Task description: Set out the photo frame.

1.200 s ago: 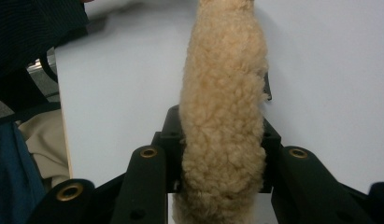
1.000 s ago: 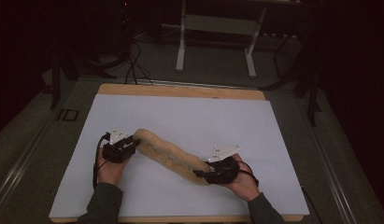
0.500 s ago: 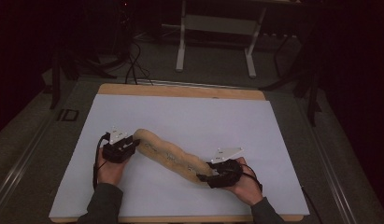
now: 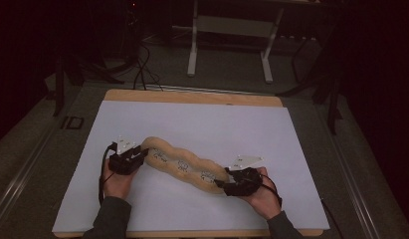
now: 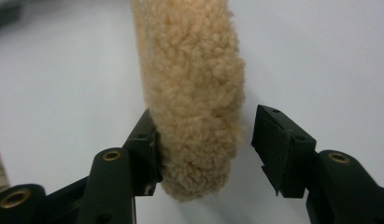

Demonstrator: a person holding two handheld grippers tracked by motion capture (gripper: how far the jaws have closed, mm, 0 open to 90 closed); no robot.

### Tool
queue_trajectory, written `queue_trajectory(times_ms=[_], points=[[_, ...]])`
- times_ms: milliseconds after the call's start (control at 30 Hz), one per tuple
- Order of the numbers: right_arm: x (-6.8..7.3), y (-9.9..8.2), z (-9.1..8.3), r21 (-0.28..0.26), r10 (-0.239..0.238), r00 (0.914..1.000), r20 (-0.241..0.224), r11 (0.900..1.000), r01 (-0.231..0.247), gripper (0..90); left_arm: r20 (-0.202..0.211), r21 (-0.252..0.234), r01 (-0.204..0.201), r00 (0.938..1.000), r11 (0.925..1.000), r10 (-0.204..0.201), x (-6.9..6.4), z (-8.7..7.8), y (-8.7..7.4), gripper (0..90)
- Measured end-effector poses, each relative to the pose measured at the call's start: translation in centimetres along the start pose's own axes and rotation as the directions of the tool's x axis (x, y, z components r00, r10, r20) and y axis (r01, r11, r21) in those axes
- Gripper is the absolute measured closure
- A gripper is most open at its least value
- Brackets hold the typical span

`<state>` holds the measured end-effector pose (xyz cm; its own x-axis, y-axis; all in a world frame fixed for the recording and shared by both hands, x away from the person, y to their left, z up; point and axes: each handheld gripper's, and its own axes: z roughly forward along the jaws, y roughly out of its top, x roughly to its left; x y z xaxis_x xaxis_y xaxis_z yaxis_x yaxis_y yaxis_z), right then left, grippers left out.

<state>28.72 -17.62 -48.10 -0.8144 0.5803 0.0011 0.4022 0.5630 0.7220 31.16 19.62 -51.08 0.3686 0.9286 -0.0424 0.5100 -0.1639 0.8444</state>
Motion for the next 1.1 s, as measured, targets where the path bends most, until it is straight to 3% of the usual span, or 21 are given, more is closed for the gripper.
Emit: queue_trajectory(times_ms=[267, 400, 500, 667, 833, 1100], points=[[-0.4, -0.2, 0.1, -0.027, 0.079, 0.9946, 0.067, 0.9966, -0.078, 45.0, -0.014, 0.010, 0.019, 0.9997, 0.9998, -0.018, -0.2, -0.2, -0.1, 72.3], [-0.2, -0.4, 0.2, -0.035, 0.120, 0.9902, 0.072, 0.9925, -0.117, 44.9, -0.025, 0.012, 0.025, 0.9994, 0.9996, -0.024, -0.4, -0.3, -0.1, 72.4], [-0.1, -0.5, 0.2, -0.033, 0.121, 0.9907, 0.062, 0.9923, -0.119, 44.3, -0.025, 0.017, 0.026, 0.9993, 0.9995, -0.026, -0.4, -0.4, -0.1, 72.5], [0.2, -1.1, 1.0, 0.016, 0.107, 0.9921, 0.065, 0.9940, -0.108, 43.7, -0.023, 0.017, 0.028, 0.9994, 0.9995, -0.027, -0.4, -0.5, -0.1, 72.4], [0.2, -1.0, 0.9, -0.002, 0.112, 0.9895, 0.092, 0.9937, -0.112, 59.0, -0.028, 0.024, 0.034, 0.9991, 0.9991, -0.033, -0.5, -0.7, -0.1, 72.4], [0.0, -1.0, 0.8, -0.011, 0.120, 0.9865, 0.111, 0.9928, -0.119, 62.2, -0.036, 0.022, 0.047, 0.9983, 0.9986, -0.046, -0.8, -1.0, -0.4, 72.3]])
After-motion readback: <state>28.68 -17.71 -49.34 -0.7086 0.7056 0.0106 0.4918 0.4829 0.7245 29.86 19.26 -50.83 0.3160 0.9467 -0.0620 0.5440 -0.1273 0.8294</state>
